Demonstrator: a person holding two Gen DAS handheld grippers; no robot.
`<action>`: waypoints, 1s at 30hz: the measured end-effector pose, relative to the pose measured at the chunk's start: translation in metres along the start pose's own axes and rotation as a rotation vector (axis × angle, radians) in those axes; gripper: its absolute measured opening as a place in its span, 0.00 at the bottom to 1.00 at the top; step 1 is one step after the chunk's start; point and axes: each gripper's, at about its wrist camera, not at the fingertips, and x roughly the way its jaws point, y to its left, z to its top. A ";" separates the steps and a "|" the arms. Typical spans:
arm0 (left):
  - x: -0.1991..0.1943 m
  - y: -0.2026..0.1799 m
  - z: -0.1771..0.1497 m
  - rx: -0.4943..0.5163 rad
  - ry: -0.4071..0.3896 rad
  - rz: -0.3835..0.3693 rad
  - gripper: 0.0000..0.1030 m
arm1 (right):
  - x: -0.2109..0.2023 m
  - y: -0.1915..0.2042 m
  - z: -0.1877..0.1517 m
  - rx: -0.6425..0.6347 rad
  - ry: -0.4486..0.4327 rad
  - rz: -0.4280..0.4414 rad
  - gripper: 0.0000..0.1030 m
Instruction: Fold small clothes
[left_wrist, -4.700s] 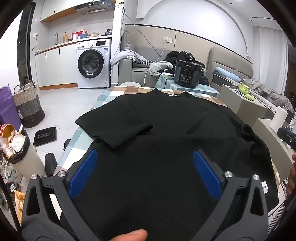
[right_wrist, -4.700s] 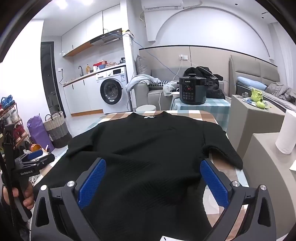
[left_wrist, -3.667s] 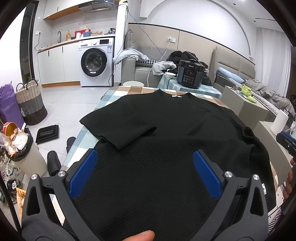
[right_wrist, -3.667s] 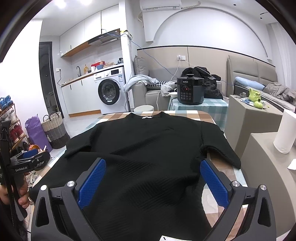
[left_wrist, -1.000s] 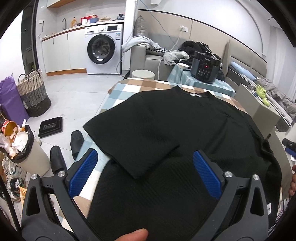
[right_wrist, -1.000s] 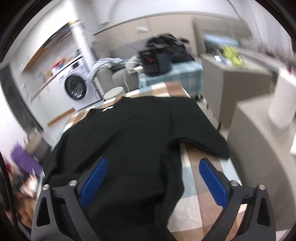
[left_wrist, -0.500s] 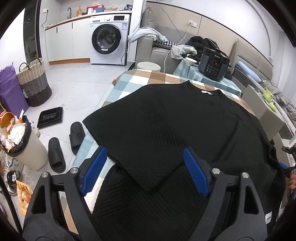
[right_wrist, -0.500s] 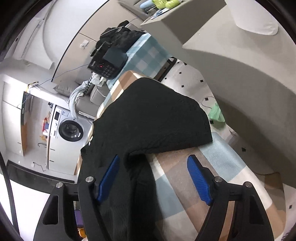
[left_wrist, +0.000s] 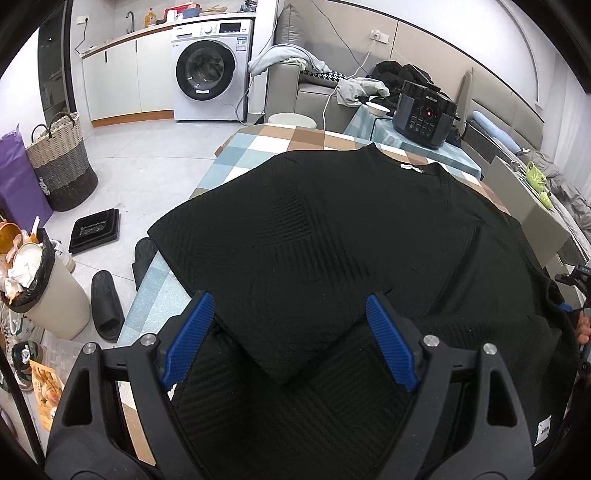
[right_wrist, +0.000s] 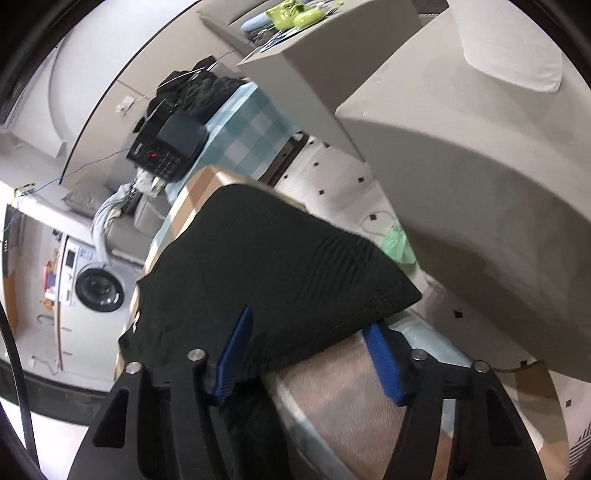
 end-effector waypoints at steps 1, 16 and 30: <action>0.002 0.000 0.000 -0.001 0.000 -0.001 0.81 | 0.002 0.000 0.002 -0.005 -0.008 -0.027 0.41; -0.014 0.012 -0.008 -0.020 -0.025 0.013 0.81 | -0.026 0.185 -0.097 -0.898 -0.056 0.240 0.08; -0.027 0.023 -0.013 -0.051 -0.023 0.023 0.81 | 0.028 0.164 -0.149 -0.962 0.286 0.138 0.14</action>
